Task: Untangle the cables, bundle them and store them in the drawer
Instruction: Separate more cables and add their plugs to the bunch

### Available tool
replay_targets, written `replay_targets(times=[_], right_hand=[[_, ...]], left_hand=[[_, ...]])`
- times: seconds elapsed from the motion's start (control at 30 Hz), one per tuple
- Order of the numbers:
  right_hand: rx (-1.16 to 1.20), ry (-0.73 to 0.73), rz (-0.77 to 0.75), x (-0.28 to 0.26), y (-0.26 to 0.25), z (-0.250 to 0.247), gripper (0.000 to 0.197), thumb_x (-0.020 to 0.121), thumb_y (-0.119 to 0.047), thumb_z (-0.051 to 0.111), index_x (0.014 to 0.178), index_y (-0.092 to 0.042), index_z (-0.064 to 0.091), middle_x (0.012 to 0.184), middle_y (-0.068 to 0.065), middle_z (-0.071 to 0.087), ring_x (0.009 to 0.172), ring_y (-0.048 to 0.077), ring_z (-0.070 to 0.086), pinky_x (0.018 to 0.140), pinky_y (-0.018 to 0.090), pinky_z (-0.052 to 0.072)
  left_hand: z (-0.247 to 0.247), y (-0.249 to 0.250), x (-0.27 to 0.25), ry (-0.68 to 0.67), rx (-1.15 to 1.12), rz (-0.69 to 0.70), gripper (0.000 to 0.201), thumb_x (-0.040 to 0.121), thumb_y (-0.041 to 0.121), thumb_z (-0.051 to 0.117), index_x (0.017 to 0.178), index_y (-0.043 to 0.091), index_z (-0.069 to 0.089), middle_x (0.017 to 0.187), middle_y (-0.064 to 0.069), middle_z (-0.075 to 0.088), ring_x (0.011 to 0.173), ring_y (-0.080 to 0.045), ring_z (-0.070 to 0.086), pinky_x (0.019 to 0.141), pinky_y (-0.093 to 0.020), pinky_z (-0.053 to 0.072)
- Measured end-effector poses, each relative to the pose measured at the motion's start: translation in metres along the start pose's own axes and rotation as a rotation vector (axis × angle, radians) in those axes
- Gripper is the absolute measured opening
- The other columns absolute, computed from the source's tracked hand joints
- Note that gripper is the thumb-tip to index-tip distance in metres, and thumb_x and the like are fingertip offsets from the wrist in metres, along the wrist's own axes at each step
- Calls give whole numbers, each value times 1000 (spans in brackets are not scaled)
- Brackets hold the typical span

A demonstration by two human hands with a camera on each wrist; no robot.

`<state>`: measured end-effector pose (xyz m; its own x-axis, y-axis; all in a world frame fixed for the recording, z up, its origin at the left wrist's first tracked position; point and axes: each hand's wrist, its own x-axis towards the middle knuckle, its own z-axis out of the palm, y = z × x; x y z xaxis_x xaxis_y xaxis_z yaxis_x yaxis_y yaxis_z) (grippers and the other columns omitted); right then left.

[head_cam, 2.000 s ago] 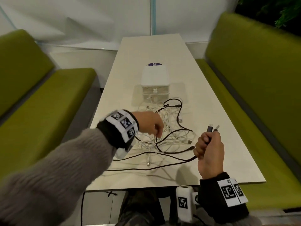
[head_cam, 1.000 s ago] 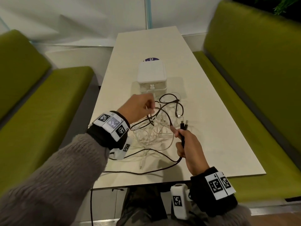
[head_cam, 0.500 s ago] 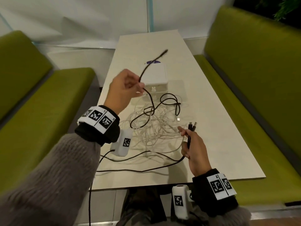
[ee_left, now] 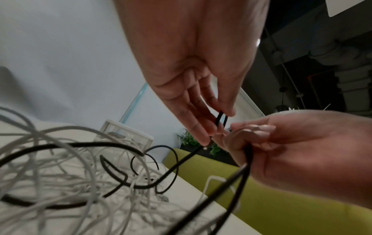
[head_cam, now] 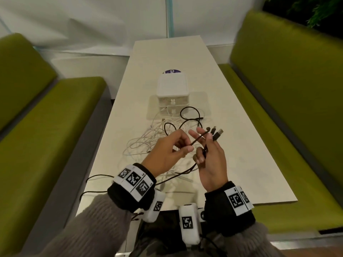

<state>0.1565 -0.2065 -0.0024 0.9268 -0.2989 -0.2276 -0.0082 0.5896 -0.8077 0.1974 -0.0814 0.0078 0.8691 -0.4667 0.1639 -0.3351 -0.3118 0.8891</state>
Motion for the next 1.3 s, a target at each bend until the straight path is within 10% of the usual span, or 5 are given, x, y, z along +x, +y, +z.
replay_targets(times=[0.27, 0.6, 0.8, 1.3], right_hand=[[24, -27, -53, 1, -8, -7, 32, 104, -28, 34, 102, -13, 63, 82, 1, 71, 54, 7, 40, 46, 18, 30], [75, -114, -113, -4, -3, 0, 32, 103, -29, 30, 91, -11, 54, 67, 0, 61, 82, 17, 63, 84, 33, 49], [201, -34, -88, -3, -12, 1, 29, 103, -29, 34, 84, -13, 50, 55, -5, 38, 50, 10, 41, 64, 27, 45], [-42, 155, -403, -10, -38, -20, 33, 104, -24, 33, 76, -17, 48, 49, -14, 33, 44, 5, 24, 42, 17, 23]], left_hand=[[-3, -17, -24, -121, 204, -79, 12, 84, 21, 68, 83, 19, 56, 81, 7, 61, 73, -3, 52, 61, -11, 40], [4, -8, -19, 58, 205, -23, 15, 80, 21, 71, 76, 23, 57, 75, 13, 59, 77, -6, 50, 67, -11, 36], [4, -22, -18, -26, 338, -73, 8, 86, 21, 64, 85, 20, 56, 82, 10, 56, 72, -4, 48, 62, -11, 38], [-52, -61, 27, 61, 497, -190, 14, 90, 14, 57, 103, 11, 63, 113, -11, 52, 108, -23, 47, 86, -18, 30]])
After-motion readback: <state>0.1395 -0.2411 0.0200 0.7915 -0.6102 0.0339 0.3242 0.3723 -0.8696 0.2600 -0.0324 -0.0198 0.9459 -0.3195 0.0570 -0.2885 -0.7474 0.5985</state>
